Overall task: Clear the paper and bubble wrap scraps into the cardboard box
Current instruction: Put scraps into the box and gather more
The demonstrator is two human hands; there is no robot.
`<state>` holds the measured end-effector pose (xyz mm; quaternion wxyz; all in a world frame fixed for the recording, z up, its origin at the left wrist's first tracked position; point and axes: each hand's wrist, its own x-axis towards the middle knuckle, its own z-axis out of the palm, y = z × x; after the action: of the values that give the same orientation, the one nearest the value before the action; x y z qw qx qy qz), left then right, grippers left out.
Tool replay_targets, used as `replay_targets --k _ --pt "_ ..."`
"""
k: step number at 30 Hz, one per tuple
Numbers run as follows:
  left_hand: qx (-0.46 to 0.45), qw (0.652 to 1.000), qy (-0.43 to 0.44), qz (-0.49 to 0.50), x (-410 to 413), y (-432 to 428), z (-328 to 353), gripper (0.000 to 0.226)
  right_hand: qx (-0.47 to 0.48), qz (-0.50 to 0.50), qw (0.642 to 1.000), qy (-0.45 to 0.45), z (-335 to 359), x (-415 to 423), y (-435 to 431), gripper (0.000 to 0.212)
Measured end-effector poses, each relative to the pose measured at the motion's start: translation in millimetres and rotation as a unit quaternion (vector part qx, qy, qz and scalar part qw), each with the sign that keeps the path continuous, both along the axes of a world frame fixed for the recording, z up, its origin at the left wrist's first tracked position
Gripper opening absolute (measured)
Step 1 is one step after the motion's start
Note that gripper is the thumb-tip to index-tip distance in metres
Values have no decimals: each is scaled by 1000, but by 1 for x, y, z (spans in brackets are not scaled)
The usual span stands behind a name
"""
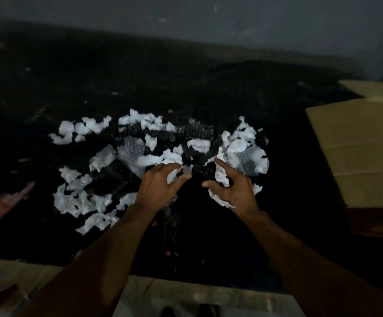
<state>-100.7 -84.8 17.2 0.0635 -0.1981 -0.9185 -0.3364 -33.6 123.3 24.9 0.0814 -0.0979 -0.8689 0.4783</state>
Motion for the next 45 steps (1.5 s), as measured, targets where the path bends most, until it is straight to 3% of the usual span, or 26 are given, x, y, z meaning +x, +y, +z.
replay_targets --k 5,12,24,31,38,45 --pt "47 995 66 -52 -18 10 70 70 46 -36 993 98 66 -4 6 74" --pt "77 974 155 -147 -17 65 147 73 144 -97 966 193 145 24 49 79" --pt "135 923 229 -278 32 224 212 68 204 -240 926 210 211 121 181 69" --pt "126 922 219 -294 74 349 224 69 285 -271 896 208 214 168 313 68" --pt "106 948 166 -251 110 479 198 69 243 -225 929 166 192 191 449 62" --pt "30 974 124 -186 105 544 180 57 248 -182 943 123 166 162 517 48"
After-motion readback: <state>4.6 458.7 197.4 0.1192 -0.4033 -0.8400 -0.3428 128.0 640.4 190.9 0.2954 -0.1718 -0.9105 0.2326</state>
